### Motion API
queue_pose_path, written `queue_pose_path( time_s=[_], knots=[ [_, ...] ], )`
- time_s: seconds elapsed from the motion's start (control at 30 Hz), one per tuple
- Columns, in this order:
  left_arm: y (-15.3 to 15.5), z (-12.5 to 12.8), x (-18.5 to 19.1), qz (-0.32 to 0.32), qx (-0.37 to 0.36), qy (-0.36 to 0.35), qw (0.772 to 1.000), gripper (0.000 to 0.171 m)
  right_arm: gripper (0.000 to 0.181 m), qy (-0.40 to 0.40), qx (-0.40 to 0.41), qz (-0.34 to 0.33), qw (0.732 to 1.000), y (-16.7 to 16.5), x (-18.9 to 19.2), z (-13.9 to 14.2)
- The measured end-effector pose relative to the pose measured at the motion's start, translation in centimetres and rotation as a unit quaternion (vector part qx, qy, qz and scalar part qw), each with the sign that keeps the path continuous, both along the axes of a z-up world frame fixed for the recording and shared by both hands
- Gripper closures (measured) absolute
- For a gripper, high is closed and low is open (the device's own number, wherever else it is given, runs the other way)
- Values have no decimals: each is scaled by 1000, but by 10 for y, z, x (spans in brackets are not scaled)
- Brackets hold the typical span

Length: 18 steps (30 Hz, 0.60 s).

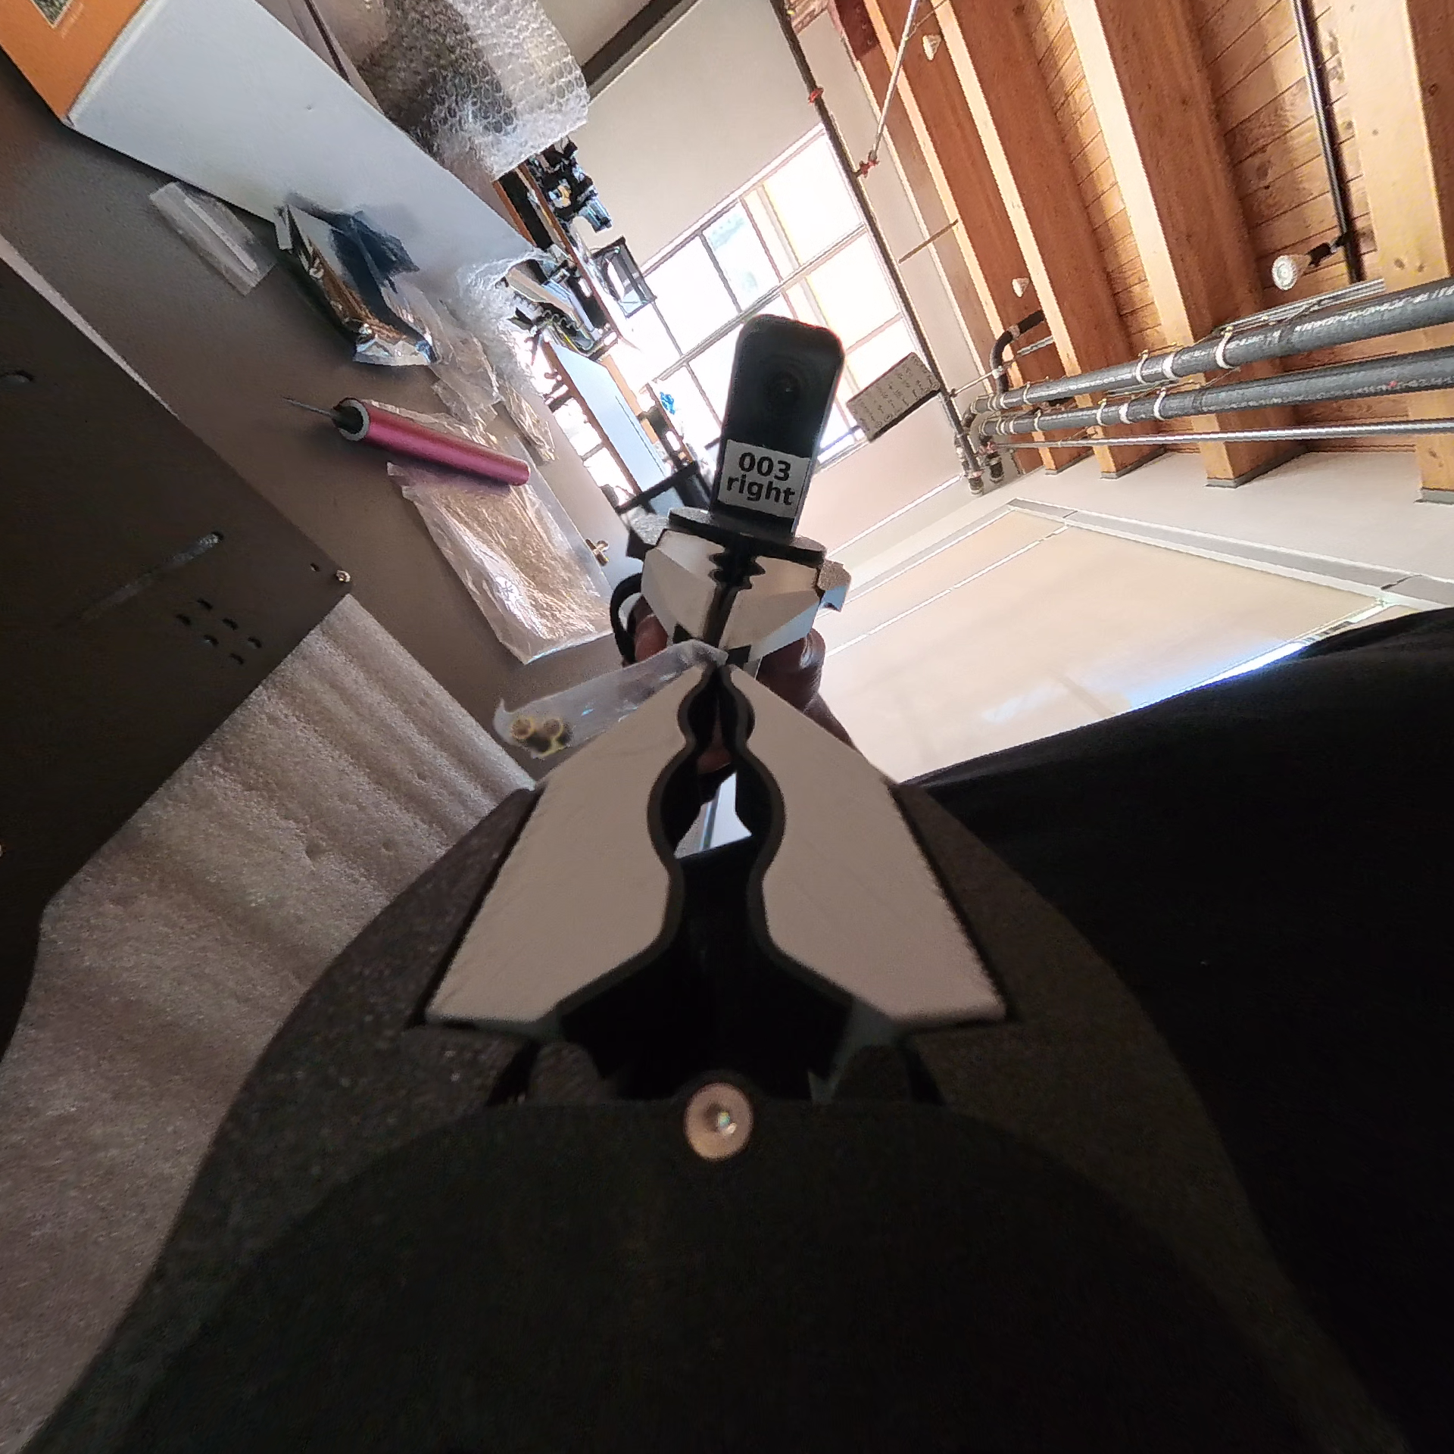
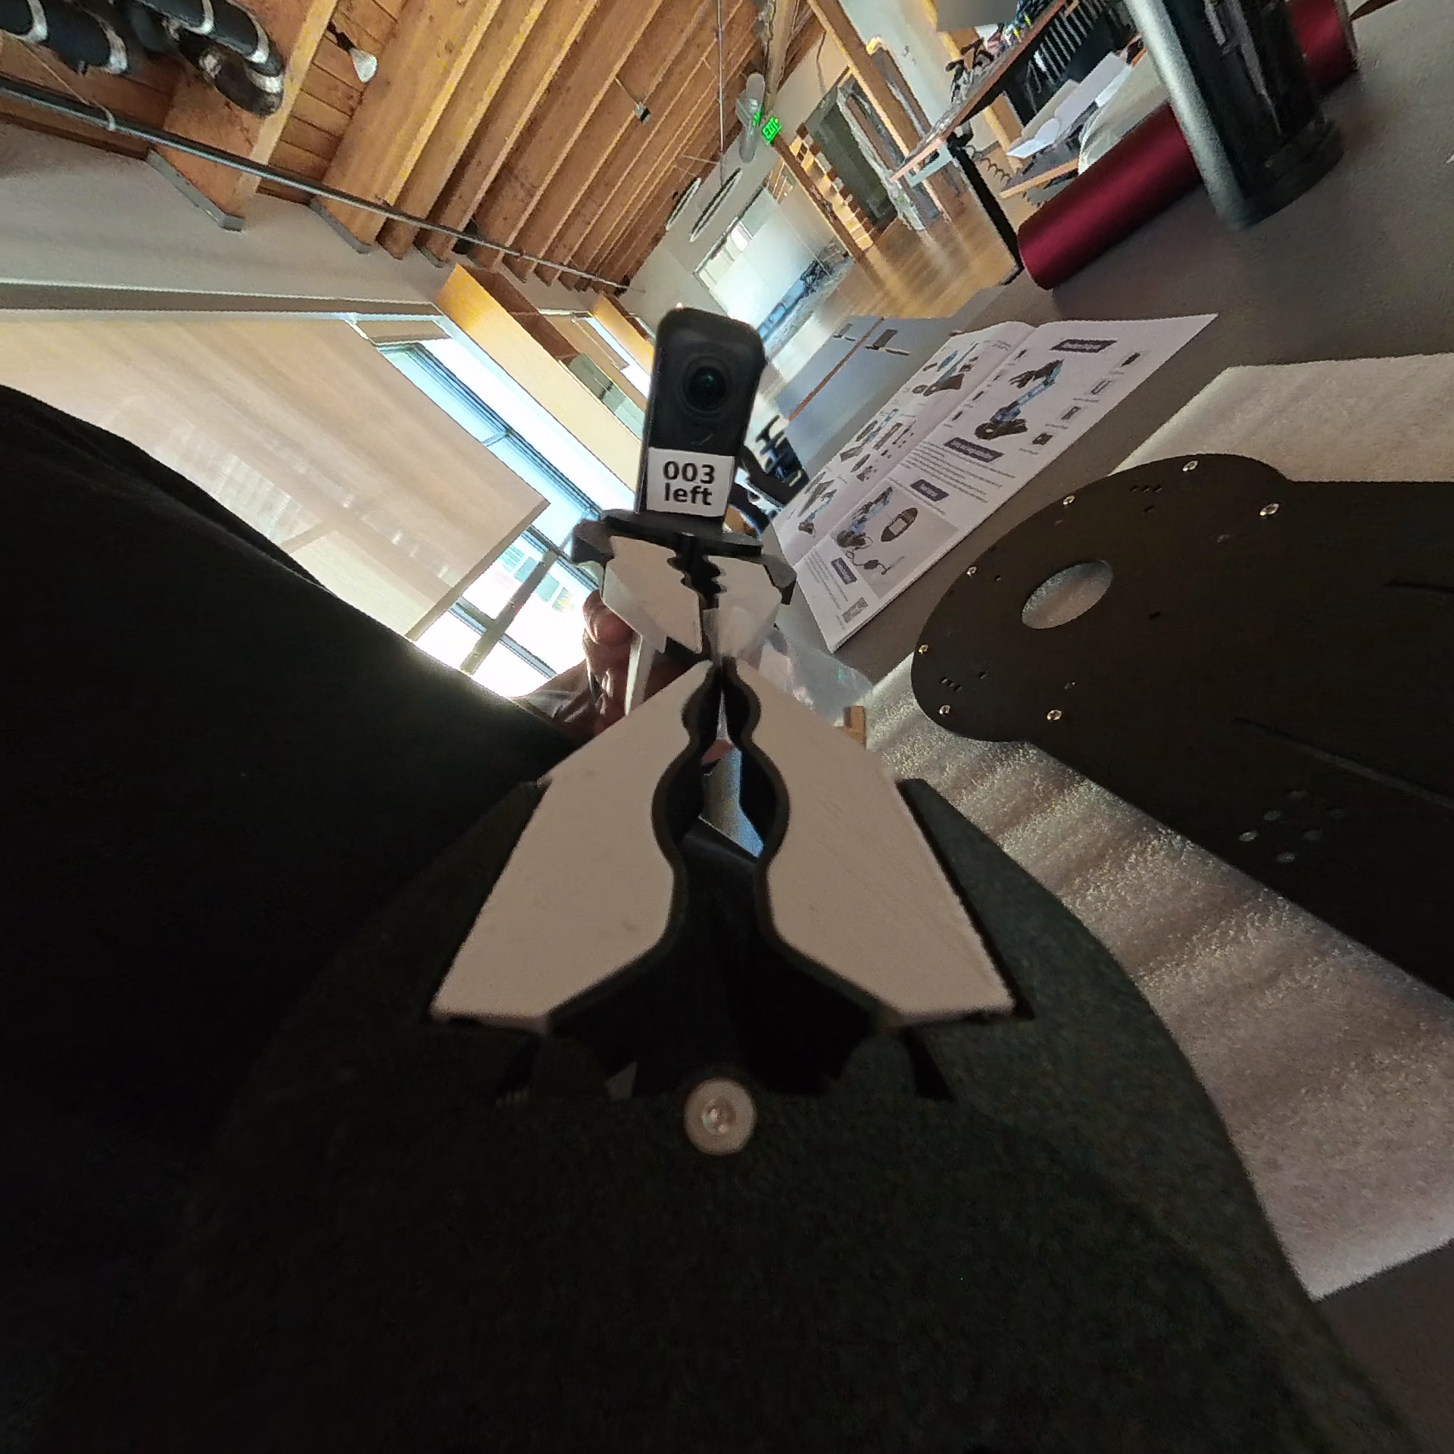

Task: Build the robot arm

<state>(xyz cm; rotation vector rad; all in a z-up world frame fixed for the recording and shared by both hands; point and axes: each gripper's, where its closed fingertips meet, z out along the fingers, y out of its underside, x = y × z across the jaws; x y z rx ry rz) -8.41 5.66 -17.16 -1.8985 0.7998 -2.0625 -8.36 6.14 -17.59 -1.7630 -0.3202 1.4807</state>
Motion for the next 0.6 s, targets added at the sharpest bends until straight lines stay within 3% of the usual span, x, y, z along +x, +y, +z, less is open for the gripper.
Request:
queue_pose_path(
  time_s=[0.17, 0.6],
  knots=[
    [1, -1, 0, 12, 29, 6, 999, 171, 181, 52, -19, -16, 998, 4, 6, 5],
    [0, -3, 9, 47, 79, 18, 996, 164, 181, 64, -43, -29, 997, 5, 5, 2]
  ],
)
